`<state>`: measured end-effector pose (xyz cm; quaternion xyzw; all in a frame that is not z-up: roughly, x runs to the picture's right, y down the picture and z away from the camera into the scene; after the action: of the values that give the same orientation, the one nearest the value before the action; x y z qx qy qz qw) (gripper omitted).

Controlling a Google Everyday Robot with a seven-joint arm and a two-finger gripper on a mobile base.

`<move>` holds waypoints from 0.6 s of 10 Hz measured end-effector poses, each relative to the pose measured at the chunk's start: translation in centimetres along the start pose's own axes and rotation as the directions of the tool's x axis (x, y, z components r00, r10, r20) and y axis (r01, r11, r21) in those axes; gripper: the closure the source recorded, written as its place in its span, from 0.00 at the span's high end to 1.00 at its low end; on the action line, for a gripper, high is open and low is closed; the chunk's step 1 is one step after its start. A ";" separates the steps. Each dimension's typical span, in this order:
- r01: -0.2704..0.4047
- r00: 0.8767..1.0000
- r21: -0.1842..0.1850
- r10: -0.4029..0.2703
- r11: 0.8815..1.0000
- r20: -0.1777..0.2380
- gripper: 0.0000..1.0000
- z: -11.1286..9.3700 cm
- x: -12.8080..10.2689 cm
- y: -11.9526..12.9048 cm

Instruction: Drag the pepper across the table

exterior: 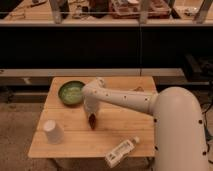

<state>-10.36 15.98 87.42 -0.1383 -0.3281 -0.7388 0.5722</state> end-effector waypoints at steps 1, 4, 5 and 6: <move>0.021 1.000 -0.003 -0.020 1.000 0.003 0.00 0.1 0.1 -0.7; 0.083 0.997 0.003 -0.083 0.997 0.010 0.00 0.6 0.5 -3.3; 0.098 0.995 0.003 -0.098 0.995 0.012 0.00 0.6 0.6 -3.9; 0.115 0.993 0.002 -0.115 0.993 0.015 0.00 0.6 0.7 -4.5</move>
<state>-14.88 16.45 86.82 -0.1243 -0.3402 -0.7693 0.5263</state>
